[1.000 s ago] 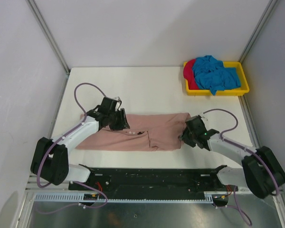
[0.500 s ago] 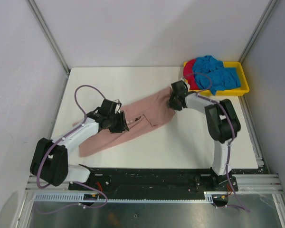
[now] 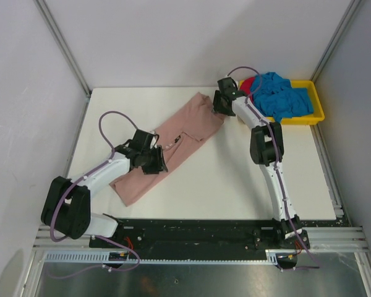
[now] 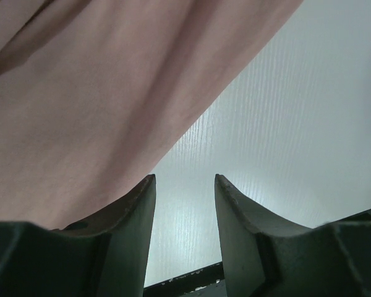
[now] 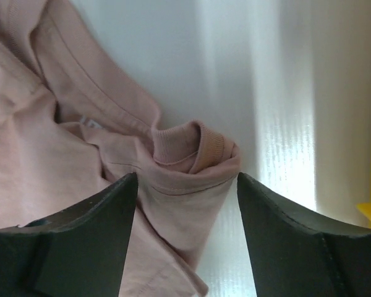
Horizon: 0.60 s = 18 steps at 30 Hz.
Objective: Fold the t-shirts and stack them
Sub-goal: Rotate the tshirt 60 degrees
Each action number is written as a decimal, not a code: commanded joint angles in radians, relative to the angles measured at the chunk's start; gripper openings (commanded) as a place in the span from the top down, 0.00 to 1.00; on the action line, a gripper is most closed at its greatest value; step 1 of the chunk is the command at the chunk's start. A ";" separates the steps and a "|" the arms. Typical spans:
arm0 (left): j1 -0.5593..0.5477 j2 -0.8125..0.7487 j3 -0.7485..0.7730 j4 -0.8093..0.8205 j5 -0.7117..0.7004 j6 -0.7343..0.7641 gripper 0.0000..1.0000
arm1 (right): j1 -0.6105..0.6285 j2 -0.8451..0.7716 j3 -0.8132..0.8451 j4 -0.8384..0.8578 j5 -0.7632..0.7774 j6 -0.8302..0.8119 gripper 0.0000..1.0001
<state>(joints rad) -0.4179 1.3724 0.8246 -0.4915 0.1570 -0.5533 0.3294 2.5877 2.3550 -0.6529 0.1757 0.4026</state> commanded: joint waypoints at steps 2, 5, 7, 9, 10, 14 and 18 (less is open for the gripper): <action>0.005 0.001 -0.011 -0.006 -0.070 -0.018 0.53 | -0.017 -0.119 -0.042 -0.035 0.027 -0.035 0.29; 0.004 -0.018 -0.023 -0.020 -0.162 -0.036 0.57 | -0.016 -0.212 -0.154 0.003 0.028 -0.015 0.32; 0.004 -0.029 -0.031 -0.031 -0.221 -0.052 0.59 | -0.012 -0.259 -0.209 0.016 0.027 0.007 0.34; 0.005 -0.033 -0.037 -0.043 -0.262 -0.069 0.60 | -0.005 -0.292 -0.243 0.020 0.036 0.016 0.35; 0.005 -0.034 -0.039 -0.050 -0.275 -0.077 0.61 | -0.002 -0.303 -0.250 0.019 0.042 0.017 0.35; 0.004 -0.052 -0.055 -0.073 -0.339 -0.105 0.62 | 0.002 -0.331 -0.249 0.002 0.042 0.028 0.33; 0.005 -0.054 -0.066 -0.091 -0.390 -0.117 0.63 | 0.020 -0.365 -0.271 0.009 -0.008 0.047 0.33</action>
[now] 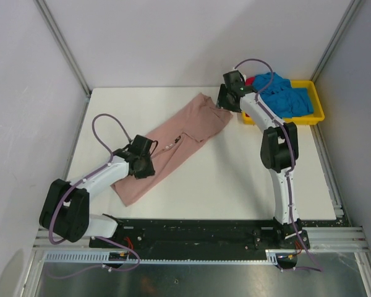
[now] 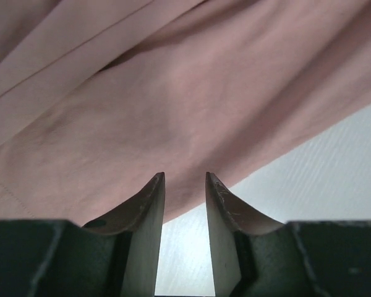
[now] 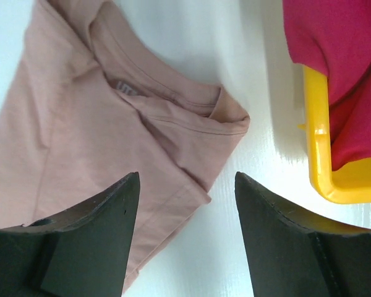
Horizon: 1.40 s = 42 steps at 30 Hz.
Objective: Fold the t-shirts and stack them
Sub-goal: Rotate the tshirt 60 degrees
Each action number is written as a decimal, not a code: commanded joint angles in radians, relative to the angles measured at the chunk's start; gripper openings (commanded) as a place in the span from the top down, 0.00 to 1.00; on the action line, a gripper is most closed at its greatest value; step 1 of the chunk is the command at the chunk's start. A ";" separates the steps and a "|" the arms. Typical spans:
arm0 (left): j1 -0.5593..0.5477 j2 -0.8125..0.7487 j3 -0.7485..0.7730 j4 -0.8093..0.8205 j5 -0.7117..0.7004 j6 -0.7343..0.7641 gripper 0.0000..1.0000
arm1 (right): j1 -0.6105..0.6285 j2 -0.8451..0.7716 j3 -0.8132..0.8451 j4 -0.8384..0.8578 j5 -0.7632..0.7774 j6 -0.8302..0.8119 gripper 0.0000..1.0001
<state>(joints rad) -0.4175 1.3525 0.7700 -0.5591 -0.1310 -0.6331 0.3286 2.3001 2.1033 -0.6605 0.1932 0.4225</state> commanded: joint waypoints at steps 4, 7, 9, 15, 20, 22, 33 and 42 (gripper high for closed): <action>0.004 -0.012 -0.024 -0.032 -0.140 -0.057 0.66 | 0.054 -0.102 -0.076 0.049 -0.072 0.046 0.42; 0.003 0.010 -0.025 -0.034 -0.149 -0.071 0.67 | 0.065 -0.098 -0.120 0.069 -0.107 0.070 0.53; -0.003 0.023 -0.023 -0.035 -0.145 -0.079 0.68 | 0.066 -0.088 -0.143 0.074 -0.127 0.085 0.63; -0.046 0.057 -0.023 -0.039 -0.136 -0.099 0.71 | 0.055 -0.054 -0.200 0.107 -0.155 0.108 0.83; -0.087 0.114 -0.003 -0.044 -0.119 -0.107 0.72 | 0.037 0.013 -0.179 0.116 -0.160 0.102 0.85; -0.107 0.137 0.011 -0.043 -0.110 -0.108 0.72 | 0.030 0.044 -0.159 0.108 -0.157 0.097 0.85; -0.230 0.270 0.144 -0.043 -0.022 -0.143 0.72 | -0.030 0.189 0.045 0.028 -0.102 0.049 0.85; -0.352 0.400 0.301 -0.040 0.065 -0.226 0.72 | -0.066 0.312 0.285 0.002 -0.052 -0.032 0.83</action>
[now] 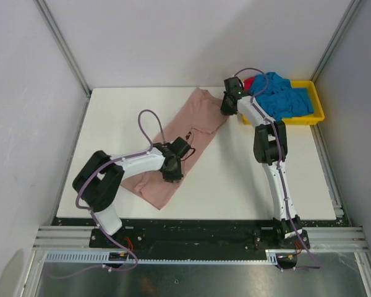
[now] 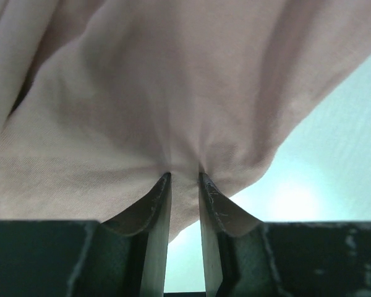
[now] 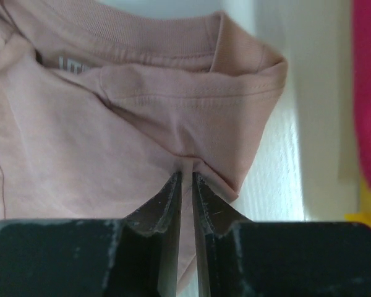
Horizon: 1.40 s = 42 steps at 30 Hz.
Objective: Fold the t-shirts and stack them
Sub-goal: Rotate the tshirt 60 degrees
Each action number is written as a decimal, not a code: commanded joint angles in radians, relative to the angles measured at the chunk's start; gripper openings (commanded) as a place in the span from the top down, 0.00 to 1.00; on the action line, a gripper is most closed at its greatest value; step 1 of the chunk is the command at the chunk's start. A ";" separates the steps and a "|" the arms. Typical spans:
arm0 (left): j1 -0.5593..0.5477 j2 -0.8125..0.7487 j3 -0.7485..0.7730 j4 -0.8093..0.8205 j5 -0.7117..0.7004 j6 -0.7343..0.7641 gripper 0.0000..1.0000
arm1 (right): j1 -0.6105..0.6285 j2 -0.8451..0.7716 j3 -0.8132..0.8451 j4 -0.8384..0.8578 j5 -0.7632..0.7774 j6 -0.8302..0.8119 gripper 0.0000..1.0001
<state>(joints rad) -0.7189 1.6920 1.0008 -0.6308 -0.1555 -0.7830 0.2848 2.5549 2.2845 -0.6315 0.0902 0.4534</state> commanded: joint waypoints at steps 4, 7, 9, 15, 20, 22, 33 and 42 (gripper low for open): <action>-0.096 0.125 0.158 0.031 0.133 -0.104 0.72 | -0.028 0.081 0.154 0.009 0.022 -0.089 0.80; -0.116 0.164 0.216 0.031 0.170 -0.112 0.72 | -0.034 0.088 0.157 0.038 0.004 -0.104 0.78; -0.123 0.176 0.241 0.032 0.181 -0.108 0.72 | -0.038 0.088 0.158 0.048 -0.006 -0.109 0.77; -0.124 0.112 0.228 0.030 0.169 -0.058 0.65 | -0.036 0.050 0.170 0.078 -0.028 -0.135 0.67; -0.107 -0.079 0.142 0.020 0.085 -0.003 0.64 | -0.024 -0.013 0.183 0.069 -0.037 -0.116 0.65; -0.083 -0.148 0.088 0.011 0.059 0.023 0.64 | -0.013 -0.048 0.161 0.059 -0.033 -0.102 0.65; -0.054 -0.190 -0.089 -0.006 0.037 0.077 0.72 | 0.019 -0.140 -0.055 0.023 -0.126 0.059 0.70; -0.127 -0.122 -0.099 -0.005 0.037 0.096 0.80 | 0.036 -0.154 -0.203 0.023 -0.094 0.091 0.75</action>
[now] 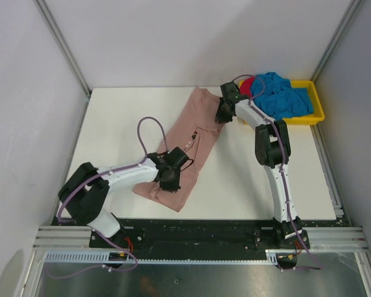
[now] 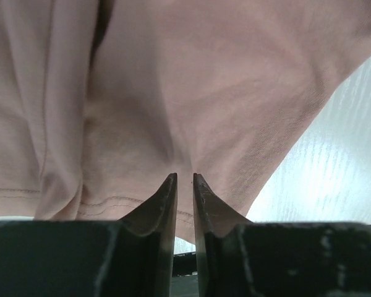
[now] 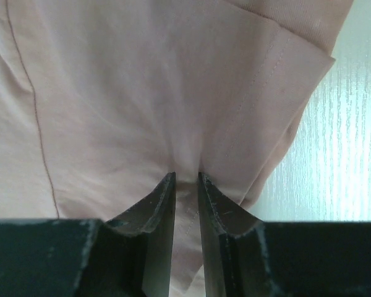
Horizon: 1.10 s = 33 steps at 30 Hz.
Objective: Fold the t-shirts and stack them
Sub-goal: Rotate the tshirt 60 degrees
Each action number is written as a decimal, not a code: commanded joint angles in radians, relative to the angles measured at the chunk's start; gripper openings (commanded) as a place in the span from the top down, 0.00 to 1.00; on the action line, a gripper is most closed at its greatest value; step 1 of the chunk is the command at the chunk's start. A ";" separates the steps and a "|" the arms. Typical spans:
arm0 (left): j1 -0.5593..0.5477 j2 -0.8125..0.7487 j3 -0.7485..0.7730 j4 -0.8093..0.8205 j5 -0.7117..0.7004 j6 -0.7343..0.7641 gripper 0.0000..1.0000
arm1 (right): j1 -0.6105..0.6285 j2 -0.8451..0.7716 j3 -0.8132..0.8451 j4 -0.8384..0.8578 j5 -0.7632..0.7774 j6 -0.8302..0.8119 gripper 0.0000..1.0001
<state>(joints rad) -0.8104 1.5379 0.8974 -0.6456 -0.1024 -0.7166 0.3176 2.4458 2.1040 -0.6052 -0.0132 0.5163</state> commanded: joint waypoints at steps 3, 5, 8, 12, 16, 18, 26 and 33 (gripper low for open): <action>-0.071 0.069 0.024 0.010 -0.005 0.030 0.82 | -0.001 -0.021 -0.009 -0.015 0.013 0.017 0.75; -0.098 0.097 0.042 0.011 0.007 0.026 0.82 | -0.006 -0.002 0.014 -0.023 0.042 0.003 0.75; -0.136 0.142 0.079 0.013 0.027 0.016 0.83 | -0.017 0.047 0.070 -0.048 0.067 -0.025 0.75; -0.185 0.199 0.138 0.015 0.059 0.006 0.84 | -0.034 0.095 0.134 -0.064 0.093 -0.060 0.75; -0.223 0.245 0.204 0.014 0.087 -0.004 0.84 | -0.050 0.125 0.191 -0.068 0.127 -0.098 0.74; -0.232 0.251 0.229 0.015 0.093 -0.007 0.83 | -0.061 0.139 0.230 -0.083 0.120 -0.113 0.73; -0.201 0.069 0.222 0.013 0.072 0.002 0.62 | -0.047 0.034 0.285 -0.098 0.039 -0.144 0.58; -0.077 -0.219 0.093 0.010 0.040 -0.029 0.61 | -0.010 -0.119 0.170 -0.095 -0.036 -0.077 0.58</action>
<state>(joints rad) -0.9638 1.4750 1.0599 -0.6373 -0.0315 -0.7120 0.2726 2.5050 2.3245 -0.7059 0.0021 0.4110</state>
